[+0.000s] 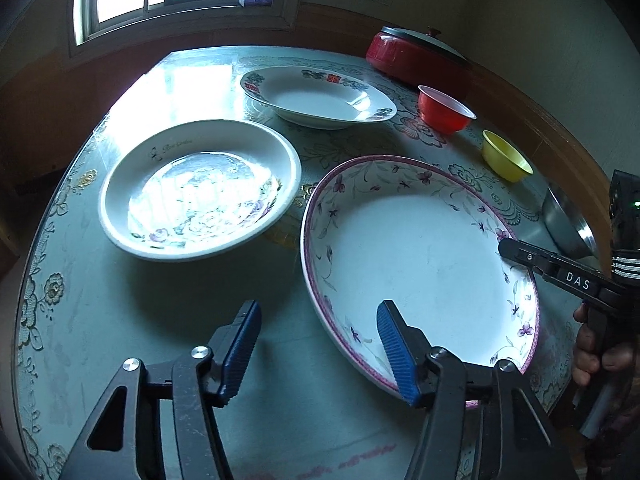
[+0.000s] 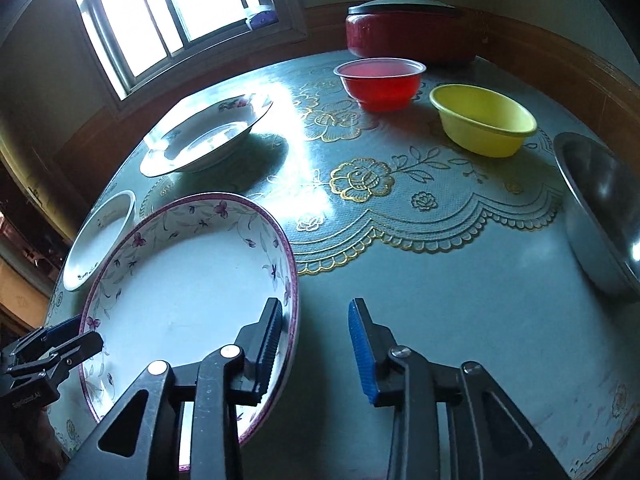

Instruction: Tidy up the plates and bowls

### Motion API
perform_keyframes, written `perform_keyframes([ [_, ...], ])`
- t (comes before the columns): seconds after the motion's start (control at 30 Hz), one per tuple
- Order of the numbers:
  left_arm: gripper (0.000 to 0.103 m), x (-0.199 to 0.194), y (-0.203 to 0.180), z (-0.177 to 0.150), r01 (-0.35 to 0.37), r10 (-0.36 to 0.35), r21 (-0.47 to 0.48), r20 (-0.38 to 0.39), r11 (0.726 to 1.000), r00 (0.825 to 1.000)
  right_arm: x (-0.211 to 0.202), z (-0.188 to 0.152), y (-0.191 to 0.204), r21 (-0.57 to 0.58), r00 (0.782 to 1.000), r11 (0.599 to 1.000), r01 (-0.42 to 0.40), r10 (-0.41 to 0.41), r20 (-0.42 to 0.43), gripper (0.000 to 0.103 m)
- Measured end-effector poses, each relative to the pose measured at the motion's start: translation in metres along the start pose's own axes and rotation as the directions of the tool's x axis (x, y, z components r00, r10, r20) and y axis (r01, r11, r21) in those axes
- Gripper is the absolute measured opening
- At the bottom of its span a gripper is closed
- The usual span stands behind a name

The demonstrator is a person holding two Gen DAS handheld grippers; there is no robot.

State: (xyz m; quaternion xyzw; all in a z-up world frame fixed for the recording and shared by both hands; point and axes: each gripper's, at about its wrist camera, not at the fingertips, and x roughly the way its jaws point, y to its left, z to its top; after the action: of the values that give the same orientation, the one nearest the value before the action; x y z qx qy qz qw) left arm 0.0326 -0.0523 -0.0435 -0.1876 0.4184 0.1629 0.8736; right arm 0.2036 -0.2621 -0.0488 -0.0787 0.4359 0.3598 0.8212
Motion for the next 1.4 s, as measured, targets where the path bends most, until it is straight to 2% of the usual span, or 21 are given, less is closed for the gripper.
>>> perform_keyframes([
  [0.07, 0.037, 0.005, -0.003, 0.003, 0.002, -0.001, 0.024, -0.011, 1.000, 1.000, 0.003, 0.002, 0.004, -0.016, 1.000, 1.000, -0.006, 0.006, -0.014, 0.026],
  [0.13, 0.025, 0.008, -0.007, 0.004, 0.012, -0.011, 0.053, -0.013, 0.999, 1.000, 0.006, 0.003, 0.010, -0.029, 0.999, 1.000, -0.006, 0.005, -0.033, 0.025],
  [0.27, 0.026, 0.010, -0.013, 0.007, -0.013, 0.014, 0.112, -0.013, 0.994, 1.000, 0.008, 0.003, 0.022, -0.080, 0.999, 0.997, 0.024, -0.027, -0.037, 0.025],
  [0.47, 0.027, 0.013, -0.021, 0.010, -0.049, 0.050, 0.190, -0.004, 0.981, 0.999, 0.006, 0.004, 0.020, -0.069, 0.998, 0.997, 0.035, -0.039, -0.057, 0.026],
  [0.6, 0.027, 0.016, -0.026, 0.014, -0.035, 0.036, 0.239, 0.003, 0.970, 0.999, 0.002, 0.003, 0.014, -0.048, 0.997, 0.998, 0.046, -0.049, -0.067, 0.026],
  [0.93, 0.027, 0.028, -0.049, 0.022, 0.000, -0.012, 0.360, 0.032, 0.933, 0.999, -0.014, -0.008, -0.005, 0.056, 0.990, 0.989, 0.134, -0.130, -0.062, 0.026],
  [1.13, 0.024, 0.034, -0.055, 0.031, 0.022, -0.030, 0.335, 0.019, 0.942, 0.999, -0.021, -0.013, -0.015, 0.104, 0.985, 0.980, 0.170, -0.166, -0.051, 0.029],
  [1.3, 0.017, 0.035, -0.050, 0.038, 0.046, -0.048, 0.260, 0.000, 0.965, 0.999, -0.019, -0.012, -0.013, 0.075, 0.986, 0.984, 0.160, -0.157, -0.051, 0.030],
  [1.4, 0.015, 0.033, -0.048, 0.037, 0.048, -0.050, 0.237, 0.003, 0.970, 0.999, -0.019, -0.011, -0.014, 0.039, 0.990, 0.991, 0.128, -0.125, -0.058, 0.028],
])
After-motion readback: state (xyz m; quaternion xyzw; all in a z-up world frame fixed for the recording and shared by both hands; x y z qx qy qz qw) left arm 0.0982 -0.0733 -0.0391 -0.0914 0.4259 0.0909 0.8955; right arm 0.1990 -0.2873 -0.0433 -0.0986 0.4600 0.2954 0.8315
